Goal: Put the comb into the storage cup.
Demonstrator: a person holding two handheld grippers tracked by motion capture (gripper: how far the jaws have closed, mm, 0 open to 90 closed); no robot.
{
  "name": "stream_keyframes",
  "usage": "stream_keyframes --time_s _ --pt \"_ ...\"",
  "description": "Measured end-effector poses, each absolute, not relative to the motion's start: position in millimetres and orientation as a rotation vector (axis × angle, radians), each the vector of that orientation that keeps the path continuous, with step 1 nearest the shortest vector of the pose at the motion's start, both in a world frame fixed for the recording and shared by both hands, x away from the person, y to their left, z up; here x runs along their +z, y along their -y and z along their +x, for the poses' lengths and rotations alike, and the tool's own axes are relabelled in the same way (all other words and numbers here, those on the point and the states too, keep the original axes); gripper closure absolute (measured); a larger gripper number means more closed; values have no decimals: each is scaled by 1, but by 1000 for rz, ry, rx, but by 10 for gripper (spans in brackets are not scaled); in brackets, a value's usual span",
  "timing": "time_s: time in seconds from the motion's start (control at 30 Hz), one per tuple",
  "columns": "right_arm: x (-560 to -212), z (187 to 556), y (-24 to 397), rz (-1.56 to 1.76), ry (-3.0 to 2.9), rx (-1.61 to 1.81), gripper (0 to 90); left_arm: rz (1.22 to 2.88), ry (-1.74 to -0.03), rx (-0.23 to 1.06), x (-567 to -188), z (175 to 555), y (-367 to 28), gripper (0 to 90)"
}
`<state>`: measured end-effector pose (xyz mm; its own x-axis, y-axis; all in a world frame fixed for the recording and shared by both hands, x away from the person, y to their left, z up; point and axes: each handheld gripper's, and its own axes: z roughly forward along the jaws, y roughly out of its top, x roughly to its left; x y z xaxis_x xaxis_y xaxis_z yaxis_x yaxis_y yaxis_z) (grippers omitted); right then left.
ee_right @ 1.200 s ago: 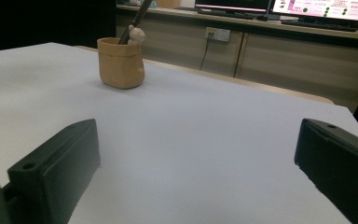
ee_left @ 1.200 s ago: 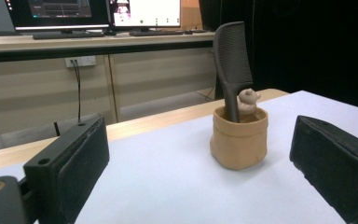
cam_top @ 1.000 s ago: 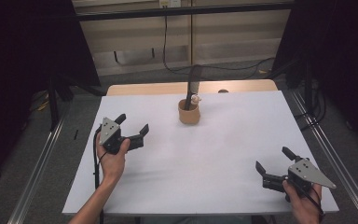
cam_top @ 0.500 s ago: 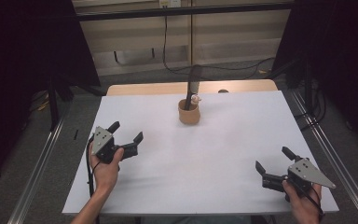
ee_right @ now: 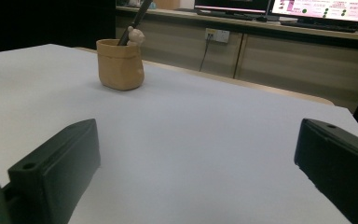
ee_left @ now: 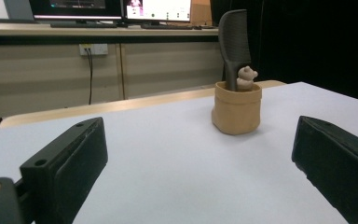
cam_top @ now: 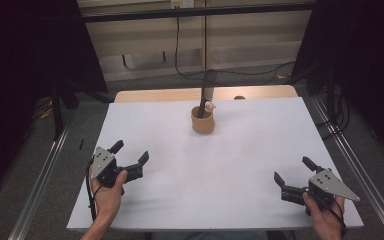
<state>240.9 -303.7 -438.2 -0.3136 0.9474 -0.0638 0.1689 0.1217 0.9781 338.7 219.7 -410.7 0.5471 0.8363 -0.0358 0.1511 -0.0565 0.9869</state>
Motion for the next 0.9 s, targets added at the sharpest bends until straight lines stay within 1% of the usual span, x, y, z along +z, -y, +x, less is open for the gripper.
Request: stream_keyframes --time_s 0.5,0.63,0.8,0.9 --pt "-436 237 305 1110 -1600 1259 0 1531 -893 746 -415 313 -230 34" --pt "-435 236 305 1109 -1592 1262 0 1539 -903 740 -417 308 -231 32" --pt "-435 236 305 1109 -1591 1263 0 1531 -912 773 -419 303 -234 29" --pt "-435 236 305 1112 -1593 1261 0 1538 -906 765 -421 298 -235 24"
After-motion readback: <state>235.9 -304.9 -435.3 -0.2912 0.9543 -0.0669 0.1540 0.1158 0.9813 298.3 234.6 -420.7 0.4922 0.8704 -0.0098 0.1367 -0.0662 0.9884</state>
